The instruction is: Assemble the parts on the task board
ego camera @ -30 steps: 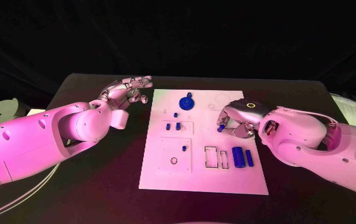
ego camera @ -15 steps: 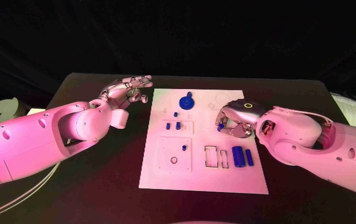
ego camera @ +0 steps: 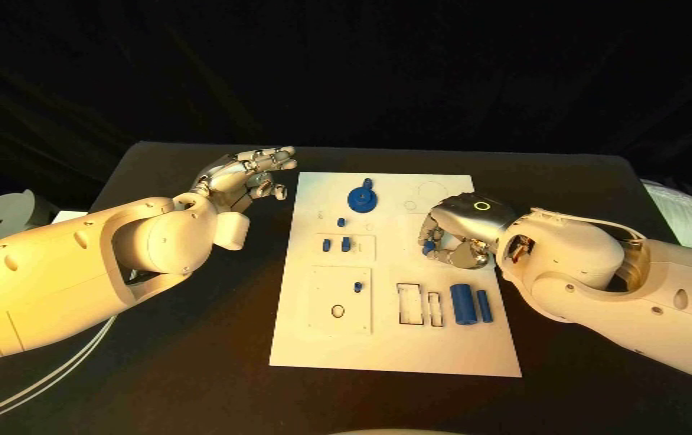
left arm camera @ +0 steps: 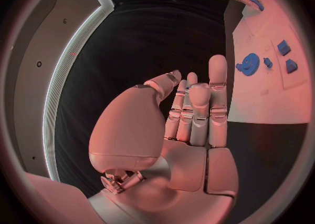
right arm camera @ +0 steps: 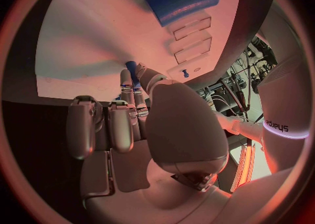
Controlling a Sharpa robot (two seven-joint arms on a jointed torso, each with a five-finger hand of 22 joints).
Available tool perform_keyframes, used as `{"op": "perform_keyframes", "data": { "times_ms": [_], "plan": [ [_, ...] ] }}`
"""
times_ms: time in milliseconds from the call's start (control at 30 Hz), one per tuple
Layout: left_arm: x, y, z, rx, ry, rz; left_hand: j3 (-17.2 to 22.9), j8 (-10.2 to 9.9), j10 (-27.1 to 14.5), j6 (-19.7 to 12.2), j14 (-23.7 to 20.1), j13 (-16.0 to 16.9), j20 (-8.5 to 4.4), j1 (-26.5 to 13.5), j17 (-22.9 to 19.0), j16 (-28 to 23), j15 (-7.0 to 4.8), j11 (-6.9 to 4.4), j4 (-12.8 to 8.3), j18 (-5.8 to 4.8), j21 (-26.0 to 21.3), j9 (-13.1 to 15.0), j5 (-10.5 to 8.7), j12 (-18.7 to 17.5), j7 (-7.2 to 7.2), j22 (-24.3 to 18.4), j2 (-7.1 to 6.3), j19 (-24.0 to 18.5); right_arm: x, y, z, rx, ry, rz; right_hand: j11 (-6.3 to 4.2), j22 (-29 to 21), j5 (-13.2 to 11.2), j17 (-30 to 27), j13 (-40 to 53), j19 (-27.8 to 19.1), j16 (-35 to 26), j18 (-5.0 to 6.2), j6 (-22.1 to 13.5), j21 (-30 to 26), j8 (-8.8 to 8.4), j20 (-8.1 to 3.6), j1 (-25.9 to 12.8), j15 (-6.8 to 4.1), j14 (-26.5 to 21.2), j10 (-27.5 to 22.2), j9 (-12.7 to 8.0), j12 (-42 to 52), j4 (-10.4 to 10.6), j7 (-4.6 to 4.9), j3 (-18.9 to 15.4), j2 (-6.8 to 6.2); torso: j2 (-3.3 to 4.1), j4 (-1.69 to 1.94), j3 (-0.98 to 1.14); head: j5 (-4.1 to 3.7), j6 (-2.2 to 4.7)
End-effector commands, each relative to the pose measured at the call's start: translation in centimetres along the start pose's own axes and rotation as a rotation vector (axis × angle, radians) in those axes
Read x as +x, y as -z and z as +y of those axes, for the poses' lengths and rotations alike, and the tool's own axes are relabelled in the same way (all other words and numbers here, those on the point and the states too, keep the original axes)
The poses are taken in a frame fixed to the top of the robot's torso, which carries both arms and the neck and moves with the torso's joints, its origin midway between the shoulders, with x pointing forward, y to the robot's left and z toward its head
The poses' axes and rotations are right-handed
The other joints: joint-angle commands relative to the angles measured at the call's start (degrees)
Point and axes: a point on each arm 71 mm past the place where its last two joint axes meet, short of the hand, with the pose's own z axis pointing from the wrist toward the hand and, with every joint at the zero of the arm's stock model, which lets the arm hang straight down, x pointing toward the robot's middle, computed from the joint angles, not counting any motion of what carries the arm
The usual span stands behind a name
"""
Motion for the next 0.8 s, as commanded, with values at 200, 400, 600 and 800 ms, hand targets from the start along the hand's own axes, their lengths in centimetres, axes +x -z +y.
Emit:
{"op": "perform_keyframes", "data": {
  "times_ms": [200,400,600,800],
  "plan": [
    [0.2,-0.1,0.0,0.003,0.004,0.022,-0.3,0.0,-0.4,-0.4,-0.3,0.1,0.19,-0.2,0.0,-0.3,0.05,-0.11,0.0,1.05,-0.2,0.0,-0.26,0.2,0.13,-0.1,0.25,-0.4,-1.6,0.4,0.3,-0.026,-0.003,-0.08,-0.12,0.1,-0.1,2.9,-0.1,0.1,0.3,0.23,0.7,0.3,0.17,-0.36,-0.1,-0.39,3.9,0.8,0.3,-0.5,0.2,0.01,0.4,1.18,-0.05,0.01,-0.05,-0.07,0.14],
    [0.3,-0.1,0.0,0.002,0.004,0.023,-0.3,0.0,-0.4,-0.4,-0.3,0.1,0.19,-0.2,0.0,-0.3,0.05,-0.11,0.0,1.05,-0.2,0.0,-0.26,0.2,0.13,-0.1,0.25,-0.4,-3.0,0.7,0.7,-0.034,-0.029,-0.105,-0.15,0.1,-0.1,2.9,-0.1,0.1,0.3,0.24,0.7,0.3,0.13,-0.4,0.0,-0.42,3.9,0.9,0.3,-0.6,0.1,0.02,0.5,1.2,-0.01,-0.03,-0.04,-0.04,0.26],
    [0.4,-0.1,0.1,0.0,0.006,0.028,-0.4,0.0,-0.5,-0.4,-0.3,0.1,0.2,-0.2,-0.1,-0.3,0.07,-0.11,0.0,1.06,-0.2,0.0,-0.26,0.3,0.14,-0.1,0.29,-0.4,-3.9,0.7,3.0,-0.095,-0.075,-0.112,-0.13,0.1,-0.1,2.9,-0.2,0.1,0.3,0.25,0.7,0.3,0.07,-0.43,0.1,-0.42,3.9,0.9,0.3,-0.7,-0.1,0.1,0.5,1.14,0.07,0.18,-0.05,0.11,0.06],
    [0.4,-0.1,0.1,-0.001,0.006,0.028,-0.4,0.0,-0.5,-0.4,-0.3,0.1,0.2,-0.2,-0.1,-0.3,0.07,-0.11,0.0,1.06,-0.2,0.0,-0.26,0.3,0.14,-0.1,0.29,-0.4,-3.7,0.3,6.3,-0.192,-0.125,-0.108,-0.05,0.0,-0.1,2.9,-0.2,0.0,0.3,0.26,0.6,0.2,-0.06,-0.48,0.4,-0.39,3.9,0.8,0.4,-0.9,-0.3,0.24,0.7,1.16,0.04,0.1,-0.13,0.54,-0.12]
  ]
}}
